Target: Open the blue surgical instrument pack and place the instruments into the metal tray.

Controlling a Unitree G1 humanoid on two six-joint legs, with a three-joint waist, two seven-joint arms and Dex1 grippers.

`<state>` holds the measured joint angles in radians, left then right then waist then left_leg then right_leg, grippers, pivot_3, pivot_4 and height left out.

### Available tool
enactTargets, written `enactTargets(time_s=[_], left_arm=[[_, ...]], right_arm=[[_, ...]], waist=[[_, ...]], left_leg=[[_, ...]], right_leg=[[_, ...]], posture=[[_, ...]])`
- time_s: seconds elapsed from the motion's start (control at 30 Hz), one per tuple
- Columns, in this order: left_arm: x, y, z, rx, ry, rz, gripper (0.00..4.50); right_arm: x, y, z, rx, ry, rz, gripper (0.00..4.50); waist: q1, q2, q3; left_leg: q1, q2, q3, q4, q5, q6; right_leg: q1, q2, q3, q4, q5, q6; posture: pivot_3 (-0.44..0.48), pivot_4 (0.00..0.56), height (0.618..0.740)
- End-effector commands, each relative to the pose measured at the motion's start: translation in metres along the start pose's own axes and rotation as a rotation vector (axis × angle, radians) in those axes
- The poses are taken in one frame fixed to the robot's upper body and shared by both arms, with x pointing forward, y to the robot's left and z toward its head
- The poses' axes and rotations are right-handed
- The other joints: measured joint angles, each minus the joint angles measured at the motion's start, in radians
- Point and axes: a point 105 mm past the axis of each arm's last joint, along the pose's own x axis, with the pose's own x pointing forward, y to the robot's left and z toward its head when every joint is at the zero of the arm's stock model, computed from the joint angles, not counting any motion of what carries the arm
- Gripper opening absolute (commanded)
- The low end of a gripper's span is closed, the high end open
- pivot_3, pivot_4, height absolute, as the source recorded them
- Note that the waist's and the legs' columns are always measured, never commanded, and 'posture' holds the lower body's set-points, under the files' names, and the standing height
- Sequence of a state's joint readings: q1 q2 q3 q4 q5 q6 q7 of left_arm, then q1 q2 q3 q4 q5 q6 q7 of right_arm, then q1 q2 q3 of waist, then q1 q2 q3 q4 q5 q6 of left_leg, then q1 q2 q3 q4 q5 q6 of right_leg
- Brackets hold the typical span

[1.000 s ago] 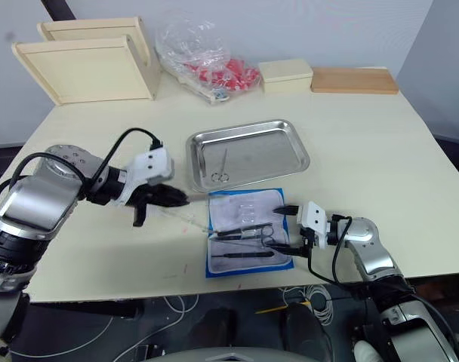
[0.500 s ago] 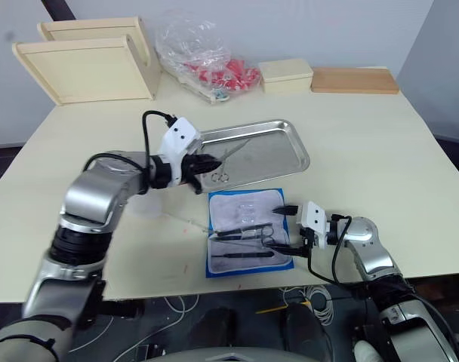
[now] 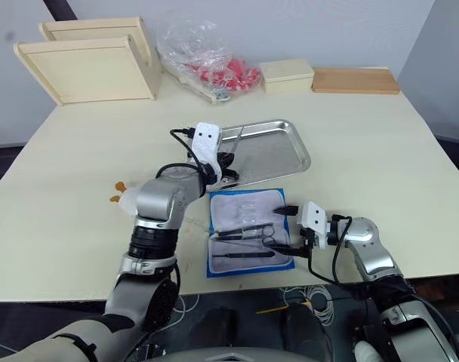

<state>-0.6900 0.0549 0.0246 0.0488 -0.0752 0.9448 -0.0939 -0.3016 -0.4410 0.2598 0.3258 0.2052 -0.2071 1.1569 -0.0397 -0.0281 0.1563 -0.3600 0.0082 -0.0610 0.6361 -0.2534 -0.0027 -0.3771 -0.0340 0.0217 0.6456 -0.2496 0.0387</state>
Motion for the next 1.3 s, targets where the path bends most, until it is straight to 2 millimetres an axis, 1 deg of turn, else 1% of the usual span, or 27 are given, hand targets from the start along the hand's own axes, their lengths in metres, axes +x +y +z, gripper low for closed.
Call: enactTargets(time_s=[0.03, 0.17, 0.33, 0.53, 0.6, 0.63, 0.77, 0.8, 0.83, 0.97, 1.2, 1.3], left_arm=[[0.002, 0.005, 0.009, -0.027, -0.055, 0.085, 0.05], [0.008, 0.006, 0.004, -0.053, -0.044, 0.118, 0.05], [0.016, 0.006, -0.01, -0.069, -0.004, 0.137, 0.05], [0.023, 0.007, -0.014, -0.088, 0.009, 0.144, 0.05], [0.024, 0.01, -0.014, -0.092, 0.014, 0.156, 0.94], [0.024, 0.012, -0.014, -0.092, 0.017, 0.168, 1.26], [0.023, 0.014, -0.016, -0.094, 0.028, 0.175, 3.38], [0.023, 0.014, -0.016, -0.094, 0.029, 0.176, 3.87], [0.023, 0.014, -0.016, -0.093, 0.03, 0.175, 4.27], [0.022, 0.013, -0.012, -0.098, 0.015, 0.165, 4.27], [0.019, 0.005, 0.011, -0.074, -0.082, 0.112, 4.27], [0.018, -0.003, 0.02, -0.056, -0.122, 0.063, 4.27]], right_arm=[[0.004, 0.026, -0.04, 0.103, 0.149, 0.059, 4.5], [0.006, 0.028, -0.04, 0.105, 0.145, 0.064, 4.5], [0.006, 0.028, -0.04, 0.105, 0.146, 0.065, 4.5], [0.004, 0.027, -0.04, 0.104, 0.148, 0.056, 4.5], [0.004, 0.028, -0.04, 0.106, 0.148, 0.054, 4.5], [0.003, 0.028, -0.04, 0.108, 0.148, 0.052, 4.5], [0.002, 0.029, -0.041, 0.112, 0.149, 0.049, 4.5], [0.002, 0.029, -0.041, 0.112, 0.149, 0.048, 4.5], [0.002, 0.029, -0.041, 0.113, 0.149, 0.047, 4.5], [0.003, 0.029, -0.041, 0.113, 0.148, 0.046, 4.5], [0.004, 0.027, -0.041, 0.109, 0.148, 0.048, 4.5], [0.004, 0.027, -0.041, 0.108, 0.15, 0.048, 4.5]], waist=[[0.0, 0.0, 0.0], [-0.001, 0.0, 0.0], [-0.001, 0.0, 0.0], [-0.001, 0.0, 0.0], [-0.001, 0.0, 0.0], [-0.001, 0.0, 0.0], [-0.001, 0.0, 0.0], [-0.001, 0.0, 0.0], [-0.001, 0.0, 0.0], [-0.001, 0.0, 0.0], [-0.001, 0.0, 0.0], [-0.001, 0.0, 0.0]], left_leg=[[0.0, 0.0, 0.0, 0.0, 0.0, 0.0], [0.0, 0.0, 0.0, 0.0, 0.0, 0.0], [0.0, 0.0, 0.0, 0.0, 0.0, 0.0], [0.0, 0.0, 0.0, 0.0, 0.0, 0.0], [0.0, -0.001, 0.0, 0.0, 0.0, 0.0], [0.0, 0.0, 0.0, 0.0, 0.0, 0.0], [0.0, -0.001, 0.0, 0.0, 0.0, 0.0], [0.0, -0.001, 0.0, 0.0, 0.0, 0.0], [0.0, -0.001, 0.0, 0.0, 0.0, 0.0], [0.0, -0.001, 0.0, 0.0, 0.0, 0.0], [0.0, -0.001, 0.0, 0.0, 0.0, -0.001], [0.0, -0.001, 0.0, 0.0, 0.0, -0.001]], right_leg=[[0.0, 0.0, 0.0, 0.0, 0.0, 0.0], [0.0, 0.0, 0.0, 0.0, 0.0, 0.001], [0.0, 0.0, 0.0, 0.0, -0.002, 0.003], [0.0, 0.0, 0.0, 0.0, -0.002, 0.003], [0.0, 0.0, 0.0, 0.0, -0.002, 0.003], [0.0, 0.0, -0.001, 0.0, -0.002, 0.003], [0.0, 0.0, -0.001, 0.0, -0.002, 0.003], [0.0, 0.0, 0.0, 0.0, -0.002, 0.003], [0.0, 0.0, 0.0, 0.0, -0.002, 0.003], [0.0, 0.0, -0.001, 0.0, -0.002, 0.003], [0.0, 0.0, -0.001, 0.0, -0.002, 0.003], [0.0, 0.0, -0.001, 0.0, -0.002, 0.003]], posture=[[0.0, 0.15, 0.74], [0.0, 0.15, 0.74], [0.0, 0.15, 0.74], [0.0, 0.15, 0.74], [0.0, 0.15, 0.74], [0.0, 0.15, 0.74], [0.0, 0.15, 0.74], [0.0, 0.15, 0.74], [0.0, 0.15, 0.74], [0.0, 0.15, 0.74], [0.0, 0.15, 0.74], [0.0, 0.15, 0.74]])
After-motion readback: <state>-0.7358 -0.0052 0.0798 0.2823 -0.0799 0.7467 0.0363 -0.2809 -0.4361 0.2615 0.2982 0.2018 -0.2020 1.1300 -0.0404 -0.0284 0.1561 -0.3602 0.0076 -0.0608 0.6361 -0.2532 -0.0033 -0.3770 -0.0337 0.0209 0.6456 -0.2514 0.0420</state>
